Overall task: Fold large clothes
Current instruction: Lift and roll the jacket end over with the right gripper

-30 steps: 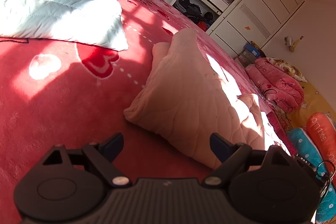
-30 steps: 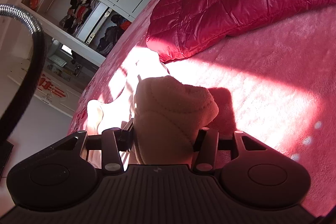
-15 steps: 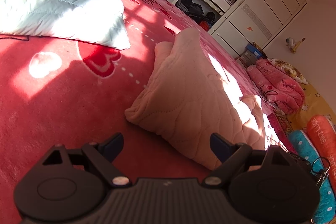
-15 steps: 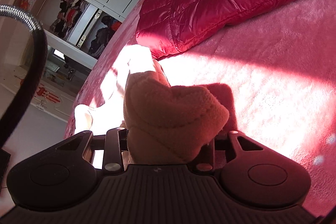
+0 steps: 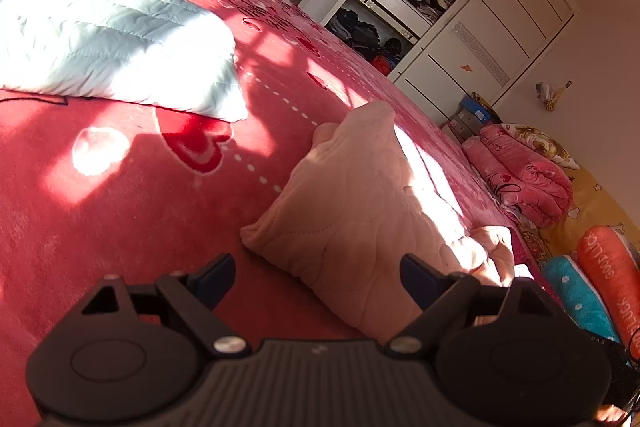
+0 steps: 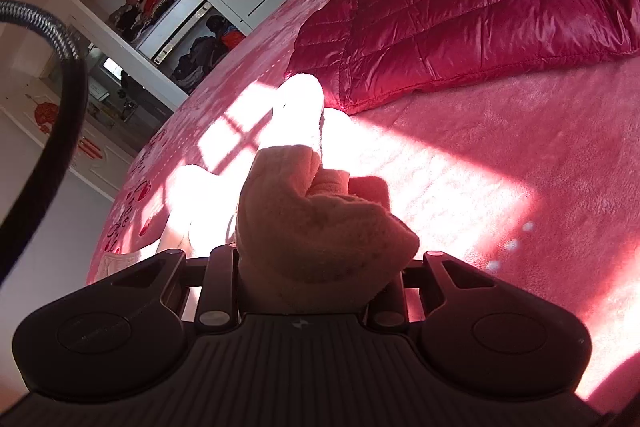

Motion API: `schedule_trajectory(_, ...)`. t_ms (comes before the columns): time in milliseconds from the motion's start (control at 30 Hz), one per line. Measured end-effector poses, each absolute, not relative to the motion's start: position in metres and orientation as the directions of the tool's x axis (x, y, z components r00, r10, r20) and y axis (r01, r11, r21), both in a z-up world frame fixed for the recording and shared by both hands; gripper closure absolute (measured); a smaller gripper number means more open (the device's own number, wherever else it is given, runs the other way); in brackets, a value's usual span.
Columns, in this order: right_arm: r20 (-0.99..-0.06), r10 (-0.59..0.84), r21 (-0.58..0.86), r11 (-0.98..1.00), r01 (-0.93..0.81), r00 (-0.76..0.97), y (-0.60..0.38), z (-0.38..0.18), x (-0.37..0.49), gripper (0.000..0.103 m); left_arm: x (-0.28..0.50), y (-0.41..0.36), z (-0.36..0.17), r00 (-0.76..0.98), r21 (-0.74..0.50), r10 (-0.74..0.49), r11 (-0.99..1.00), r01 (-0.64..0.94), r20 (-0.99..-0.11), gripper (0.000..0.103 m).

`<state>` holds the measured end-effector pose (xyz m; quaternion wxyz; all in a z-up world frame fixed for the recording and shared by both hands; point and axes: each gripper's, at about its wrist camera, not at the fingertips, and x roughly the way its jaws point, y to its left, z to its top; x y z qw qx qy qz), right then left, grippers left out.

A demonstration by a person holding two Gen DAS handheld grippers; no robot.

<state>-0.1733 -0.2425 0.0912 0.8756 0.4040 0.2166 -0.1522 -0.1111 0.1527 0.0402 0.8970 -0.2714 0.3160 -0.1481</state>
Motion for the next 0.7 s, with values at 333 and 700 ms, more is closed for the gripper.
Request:
schedule_trajectory(333,-0.535,-0.128,0.612,0.623,0.488,0.835,-0.261,0.097,-0.243,0.066,-0.123,0.148,0.053,0.753,-0.580,-0.497,0.792,0.191,-0.431,0.014)
schedule_trajectory(700,-0.612,-0.073,0.645,0.530,0.551,0.788,-0.286,0.078,-0.273,0.051,-0.118,0.109,0.065,0.671,-0.569,-0.598,0.763,0.308,-0.438,0.014)
